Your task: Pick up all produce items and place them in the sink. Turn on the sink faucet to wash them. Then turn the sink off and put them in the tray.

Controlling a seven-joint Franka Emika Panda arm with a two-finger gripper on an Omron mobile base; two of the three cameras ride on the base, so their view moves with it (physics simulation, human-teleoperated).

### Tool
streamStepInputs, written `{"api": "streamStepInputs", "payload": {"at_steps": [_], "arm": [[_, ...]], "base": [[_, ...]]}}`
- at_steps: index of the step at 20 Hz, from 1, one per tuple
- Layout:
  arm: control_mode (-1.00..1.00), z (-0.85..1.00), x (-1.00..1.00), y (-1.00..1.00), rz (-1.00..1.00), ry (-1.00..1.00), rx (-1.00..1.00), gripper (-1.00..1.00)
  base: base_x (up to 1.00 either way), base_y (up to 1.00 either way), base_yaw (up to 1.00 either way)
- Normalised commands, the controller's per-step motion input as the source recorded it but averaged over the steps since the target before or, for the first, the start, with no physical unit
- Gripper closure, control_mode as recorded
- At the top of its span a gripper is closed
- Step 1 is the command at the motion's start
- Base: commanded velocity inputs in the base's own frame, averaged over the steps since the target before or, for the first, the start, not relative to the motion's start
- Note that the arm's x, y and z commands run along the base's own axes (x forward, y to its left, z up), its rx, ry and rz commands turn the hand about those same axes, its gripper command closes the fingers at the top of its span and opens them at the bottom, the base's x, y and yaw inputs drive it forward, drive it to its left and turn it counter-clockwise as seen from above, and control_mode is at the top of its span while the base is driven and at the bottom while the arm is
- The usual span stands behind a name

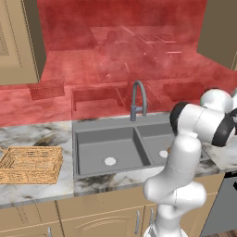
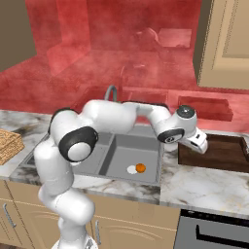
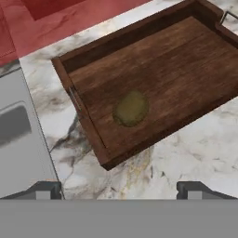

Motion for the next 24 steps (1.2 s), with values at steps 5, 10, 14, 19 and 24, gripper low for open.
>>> {"api": "streamStepInputs", "payload": {"at_steps": [5, 10, 14, 19, 24], "arm": [[-1.00, 0.40, -0.98, 1.00, 0.02, 0.06, 0.00, -1.00], [-1.00, 0.36, -0.25, 0.94, -0.02, 0.23, 0.03, -1.00], [-1.00, 0.12, -0.01, 0.62, -0.04, 0.27, 0.11, -1.00], [-1.00, -0.24, 0.18, 0.13, -0.04, 0.26, 0.19, -1.00], [-1.00, -0.54, 0.29, 0.03, -0.05, 0.22, 0.19, -1.00]], "base": [[0.00, 0.00, 0.00], [0.00, 0.00, 0.00], [0.00, 0.00, 0.00], [0.00, 0.00, 0.00], [0.00, 0.00, 0.00]]}}
